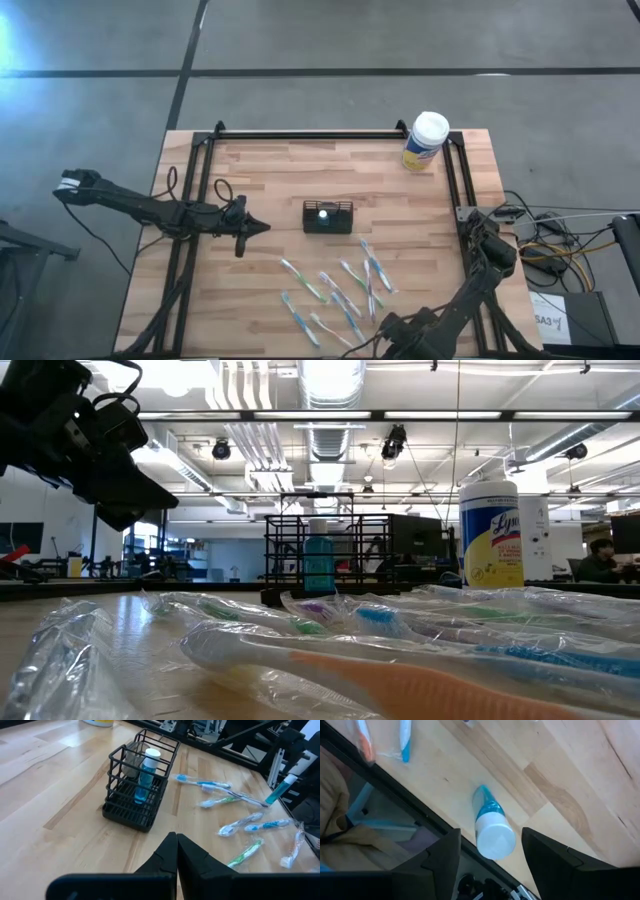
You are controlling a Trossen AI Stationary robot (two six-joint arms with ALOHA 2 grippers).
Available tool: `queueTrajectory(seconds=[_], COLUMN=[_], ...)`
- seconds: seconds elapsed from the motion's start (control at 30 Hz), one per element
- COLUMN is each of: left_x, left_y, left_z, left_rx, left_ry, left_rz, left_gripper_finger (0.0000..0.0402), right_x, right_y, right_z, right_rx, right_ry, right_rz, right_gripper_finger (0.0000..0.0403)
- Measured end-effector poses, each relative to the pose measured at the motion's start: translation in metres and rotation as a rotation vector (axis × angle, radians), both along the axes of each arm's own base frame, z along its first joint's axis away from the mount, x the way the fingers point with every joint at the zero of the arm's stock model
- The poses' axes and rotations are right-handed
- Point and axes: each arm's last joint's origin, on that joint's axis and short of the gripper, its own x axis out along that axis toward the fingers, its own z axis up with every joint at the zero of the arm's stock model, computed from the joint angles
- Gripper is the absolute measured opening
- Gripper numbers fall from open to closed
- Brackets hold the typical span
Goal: Pick & Place toothbrushing station
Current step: Put the blue mouthwash into the black mesh organizer
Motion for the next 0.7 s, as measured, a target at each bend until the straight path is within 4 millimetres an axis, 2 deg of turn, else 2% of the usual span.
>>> queueTrajectory(seconds=[0.57,0.7], left_x=[0.0000,0.0000], left_y=[0.0000,0.0000], left_z=[0.0000,0.0001], left_rx=[-0.018,-0.019], left_ry=[-0.001,-0.002], left_rz=[0.005,0.006], left_gripper_finger=[0.0003,0.0003], right_x=[0.0008,-0.0006], right_y=[0.0004,0.0014], right_z=[-0.0002,-0.0001], right_rx=[-0.007,-0.012], right_ry=[-0.021,-0.024], right_rz=[0.073,0.118], right_gripper_finger=[0.0091,0.0087])
